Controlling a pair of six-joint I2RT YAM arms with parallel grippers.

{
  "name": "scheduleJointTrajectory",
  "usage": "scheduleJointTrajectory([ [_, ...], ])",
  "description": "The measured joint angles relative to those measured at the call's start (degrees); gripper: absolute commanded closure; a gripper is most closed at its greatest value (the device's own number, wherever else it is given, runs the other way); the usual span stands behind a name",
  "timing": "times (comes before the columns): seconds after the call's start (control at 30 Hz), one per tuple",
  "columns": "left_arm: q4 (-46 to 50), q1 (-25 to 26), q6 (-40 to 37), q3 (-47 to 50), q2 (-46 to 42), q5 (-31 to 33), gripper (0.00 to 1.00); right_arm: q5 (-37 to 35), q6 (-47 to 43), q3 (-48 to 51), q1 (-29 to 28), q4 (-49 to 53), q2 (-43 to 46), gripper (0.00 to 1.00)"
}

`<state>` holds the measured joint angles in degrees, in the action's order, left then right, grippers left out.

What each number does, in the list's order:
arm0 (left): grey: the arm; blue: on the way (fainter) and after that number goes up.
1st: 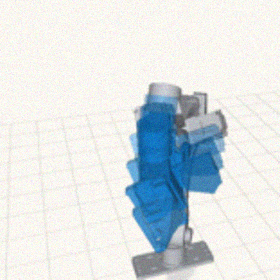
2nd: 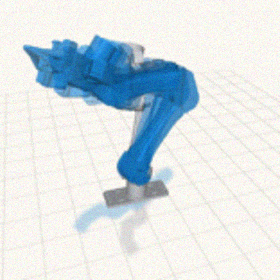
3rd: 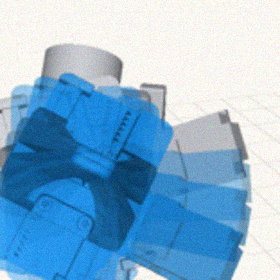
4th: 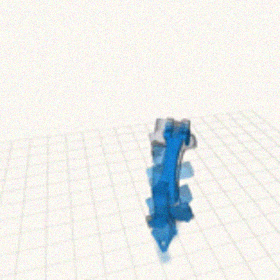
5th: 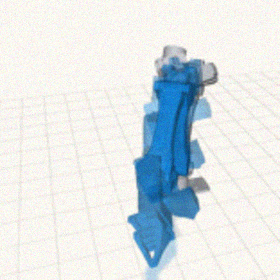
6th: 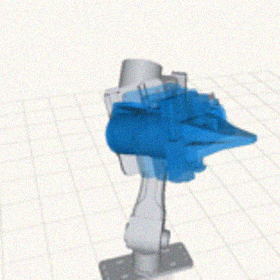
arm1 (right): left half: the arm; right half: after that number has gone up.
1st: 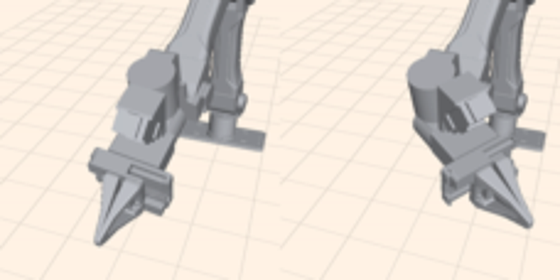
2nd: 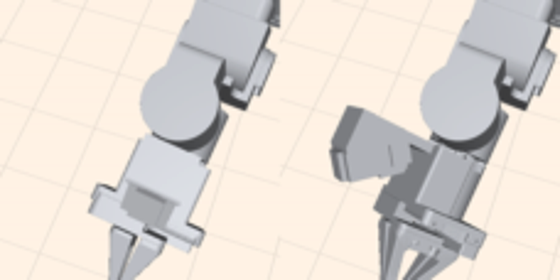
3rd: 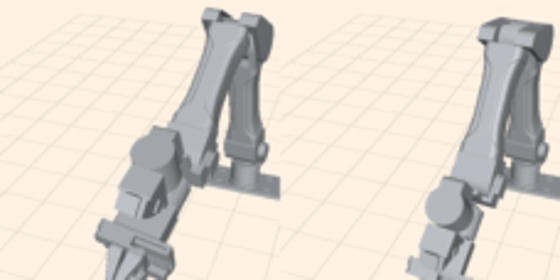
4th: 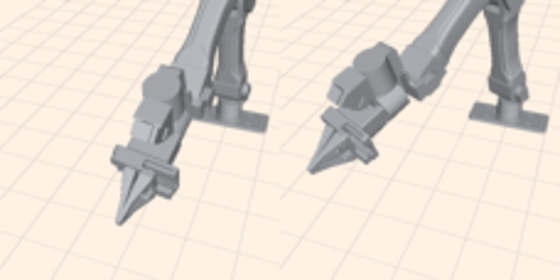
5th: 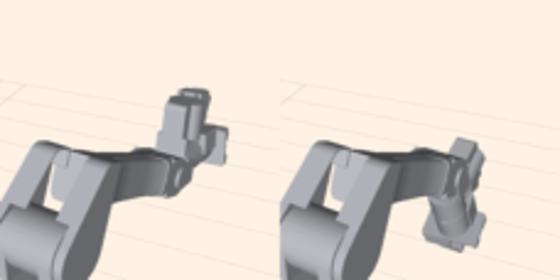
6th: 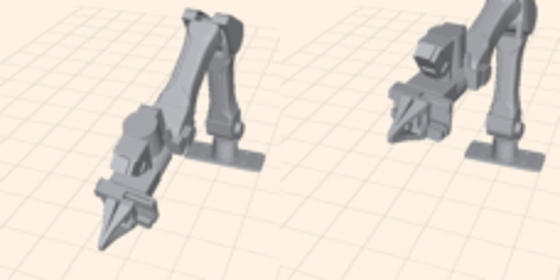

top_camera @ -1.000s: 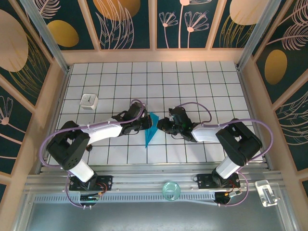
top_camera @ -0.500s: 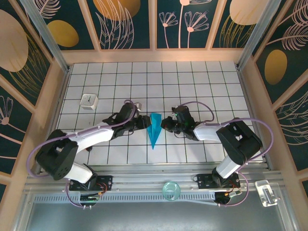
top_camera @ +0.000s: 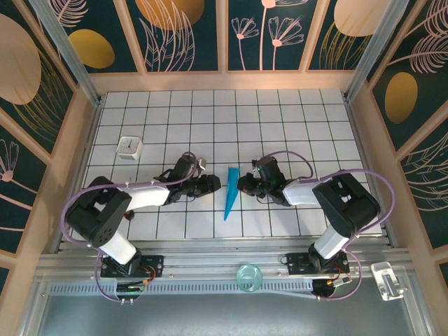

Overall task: Fold a paper plane with a square sheet of paper (pick it up from the middle)
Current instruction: Turn over a paper plane at the center of the table.

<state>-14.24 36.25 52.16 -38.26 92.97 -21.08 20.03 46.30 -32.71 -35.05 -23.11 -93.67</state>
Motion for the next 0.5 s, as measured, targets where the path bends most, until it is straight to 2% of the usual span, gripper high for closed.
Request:
scheduleJointTrajectory([
  [0.13, -1.55, 0.02, 0.24, -1.75, 2.86, -1.68, 0.62, 0.02, 0.00, 0.00, 0.09, -0.31, -0.15, 1.00],
  [0.27, -2.23, 0.02, 0.26, -1.97, 2.78, -2.25, 0.60, 0.02, 0.02, 0.00, 0.13, -0.46, -0.15, 1.00],
  [0.5, -2.32, 0.17, 0.61, 1.36, -6.29, 0.92, 0.51, 0.02, 0.00, 0.00, 0.13, -0.44, -0.15, 1.00],
])
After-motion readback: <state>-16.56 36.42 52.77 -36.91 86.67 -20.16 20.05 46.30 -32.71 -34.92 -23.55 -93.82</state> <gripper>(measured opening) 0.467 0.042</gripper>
